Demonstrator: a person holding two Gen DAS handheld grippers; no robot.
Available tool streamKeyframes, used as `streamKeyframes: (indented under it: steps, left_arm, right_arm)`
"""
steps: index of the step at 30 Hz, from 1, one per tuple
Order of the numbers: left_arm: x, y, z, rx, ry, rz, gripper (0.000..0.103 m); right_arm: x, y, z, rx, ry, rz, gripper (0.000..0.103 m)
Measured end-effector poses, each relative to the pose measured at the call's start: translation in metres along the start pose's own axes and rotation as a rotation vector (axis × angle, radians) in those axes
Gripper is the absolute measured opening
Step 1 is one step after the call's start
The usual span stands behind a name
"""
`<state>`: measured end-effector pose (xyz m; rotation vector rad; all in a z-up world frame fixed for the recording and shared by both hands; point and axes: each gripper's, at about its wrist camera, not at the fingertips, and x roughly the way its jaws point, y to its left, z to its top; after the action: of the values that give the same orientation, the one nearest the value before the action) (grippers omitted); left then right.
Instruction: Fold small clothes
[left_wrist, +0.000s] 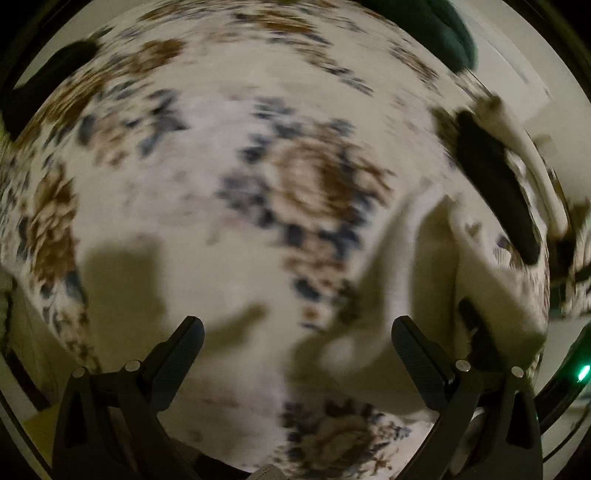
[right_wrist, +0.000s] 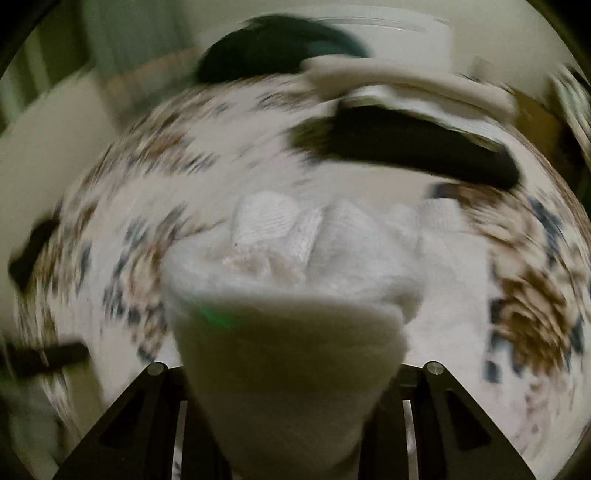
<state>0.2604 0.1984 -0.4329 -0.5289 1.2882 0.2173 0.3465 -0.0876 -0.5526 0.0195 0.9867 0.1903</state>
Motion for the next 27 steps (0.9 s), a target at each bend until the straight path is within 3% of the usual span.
streamKeyframes:
  steps: [3, 5, 7, 9, 13, 15, 19, 22, 23, 24, 25, 26, 27]
  left_arm:
    - [-0.001, 0.029, 0.005, -0.050, -0.005, 0.009, 0.103]
    - [0.002, 0.039, 0.009, -0.072, -0.005, 0.006, 0.103]
    - [0.004, 0.046, 0.011, -0.090, 0.000, -0.019, 0.103]
    - [0.003, 0.042, 0.016, -0.096, 0.004, -0.064, 0.103]
    - [-0.001, 0.015, 0.029, -0.058, 0.006, -0.174, 0.103]
    - [0.002, -0.010, 0.033, -0.001, 0.035, -0.219, 0.103]
    - [0.017, -0.061, 0.032, 0.095, 0.112, -0.274, 0.103]
    - [0.042, -0.096, 0.027, 0.177, 0.185, -0.306, 0.099]
    - [0.053, -0.107, 0.024, 0.210, 0.221, -0.313, 0.089]
    - [0.061, -0.114, 0.022, 0.234, 0.246, -0.316, 0.055]
    - [0.074, -0.119, 0.021, 0.263, 0.267, -0.283, 0.028]
    - [0.081, -0.119, 0.021, 0.278, 0.274, -0.244, 0.010]
    - [0.090, -0.112, 0.024, 0.280, 0.277, -0.237, 0.010]
  right_arm:
    - [0.020, 0.049, -0.022, -0.189, 0.048, -0.010, 0.032]
    - [0.031, 0.057, -0.033, -0.255, 0.065, -0.026, 0.040]
    - [0.034, 0.066, -0.039, -0.314, 0.113, -0.019, 0.065]
    - [0.022, 0.060, -0.038, -0.320, 0.155, 0.090, 0.082]
    - [-0.022, 0.020, -0.029, -0.179, 0.217, 0.346, 0.086]
    - [-0.038, -0.011, -0.025, -0.034, 0.251, 0.403, 0.086]
    - [-0.044, -0.083, -0.024, 0.246, 0.312, 0.343, 0.086]
    - [-0.031, -0.125, -0.028, 0.385, 0.332, 0.296, 0.086]
    - [-0.025, -0.134, -0.030, 0.425, 0.348, 0.303, 0.086]
    - [-0.018, -0.144, -0.033, 0.473, 0.362, 0.300, 0.086]
    - [-0.010, -0.151, -0.036, 0.514, 0.368, 0.317, 0.086]
    - [-0.002, -0.155, -0.040, 0.548, 0.384, 0.338, 0.086]
    - [0.007, -0.159, -0.044, 0.578, 0.403, 0.342, 0.086]
